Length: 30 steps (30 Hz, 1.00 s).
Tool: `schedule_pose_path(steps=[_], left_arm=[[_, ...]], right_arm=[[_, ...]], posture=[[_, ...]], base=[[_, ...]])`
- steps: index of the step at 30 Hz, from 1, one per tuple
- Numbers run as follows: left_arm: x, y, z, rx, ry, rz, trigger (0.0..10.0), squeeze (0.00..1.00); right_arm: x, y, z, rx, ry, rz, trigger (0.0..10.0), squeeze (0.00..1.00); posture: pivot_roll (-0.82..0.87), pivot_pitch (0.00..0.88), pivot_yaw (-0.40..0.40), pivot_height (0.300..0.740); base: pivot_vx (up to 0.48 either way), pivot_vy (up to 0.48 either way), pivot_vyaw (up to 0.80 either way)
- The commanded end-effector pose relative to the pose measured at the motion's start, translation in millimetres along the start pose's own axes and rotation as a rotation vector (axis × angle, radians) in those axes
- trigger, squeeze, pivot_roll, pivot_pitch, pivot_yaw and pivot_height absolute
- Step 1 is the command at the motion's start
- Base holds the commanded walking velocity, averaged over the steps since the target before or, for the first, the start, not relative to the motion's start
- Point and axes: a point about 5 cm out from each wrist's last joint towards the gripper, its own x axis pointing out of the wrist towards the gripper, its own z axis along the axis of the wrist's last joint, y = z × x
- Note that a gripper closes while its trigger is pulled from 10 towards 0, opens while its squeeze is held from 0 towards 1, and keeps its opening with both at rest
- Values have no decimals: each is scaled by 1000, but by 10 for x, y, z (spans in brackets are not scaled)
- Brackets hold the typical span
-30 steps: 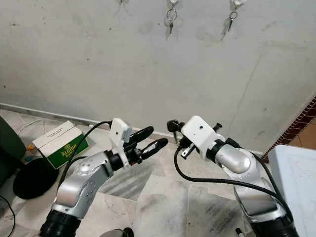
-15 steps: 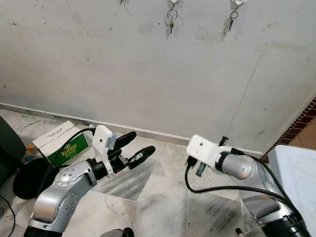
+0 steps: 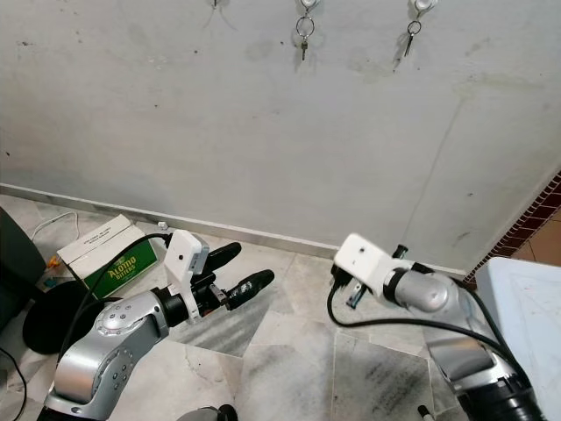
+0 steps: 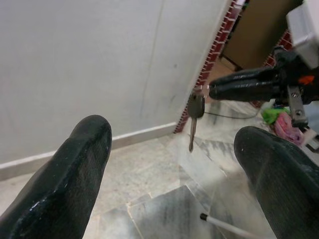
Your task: Hang keys on a hook
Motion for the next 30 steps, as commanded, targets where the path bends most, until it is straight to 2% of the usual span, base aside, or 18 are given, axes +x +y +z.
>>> schedule_pose_path(steps=[1, 7, 13, 14, 16, 17, 19, 20, 21, 24, 28, 30], left_arm=[[-19, 12, 61, 31, -24, 19, 10000, 1000], [-116, 104, 46, 27, -66, 129, 10000, 1000], [-160, 151, 66, 40, -98, 200, 10000, 1000], [-194, 189, 77, 62, -117, 266, 10000, 1000], [-212, 207, 77, 66, -121, 297, 10000, 1000], [-226, 217, 70, 67, -116, 330, 10000, 890], [-228, 221, 66, 61, -116, 339, 10000, 890], [-230, 228, 67, 60, -114, 357, 10000, 0], [-235, 230, 74, 70, -118, 366, 10000, 0], [-242, 231, 85, 71, -129, 386, 10000, 0], [-241, 308, 147, 72, -159, 450, 10000, 0], [-230, 334, 180, 75, -169, 461, 10000, 0]], right_arm=[[-16, -65, 93, 25, -46, -43, 0, 0], [-3, -195, 270, 174, -171, -197, 0, 0], [-4, -236, 342, 233, -228, -256, 0, 0], [5, -229, 378, 261, -255, -271, 0, 0], [10, -217, 390, 270, -264, -276, 0, 0], [20, -198, 394, 302, -279, -290, 196, 0], [22, -194, 396, 312, -282, -296, 196, 0], [32, -180, 400, 354, -294, -312, 6118, 0], [36, -171, 406, 373, -303, -324, 10000, 0], [43, -151, 421, 414, -325, -356, 10000, 0], [57, -120, 483, 510, -398, -440, 10000, 0], [63, -104, 518, 522, -422, -450, 10000, 0]], posture=[[-73, 86, 42, 740], [-67, 81, 43, 740], [-63, 81, 44, 740], [-57, 79, 44, 740], [-53, 78, 46, 740], [-53, 78, 46, 740], [-53, 78, 46, 740], [-53, 78, 46, 740], [-40, 77, 51, 740], [-35, 76, 56, 740], [-26, 73, 62, 740], [-24, 71, 64, 740]], base=[[0, 0, 0], [0, 0, 0], [0, 0, 0], [0, 0, 0], [0, 0, 0], [0, 0, 0], [0, 0, 0], [0, 0, 0], [0, 0, 0], [0, 0, 0], [0, 0, 0], [0, 0, 0]])
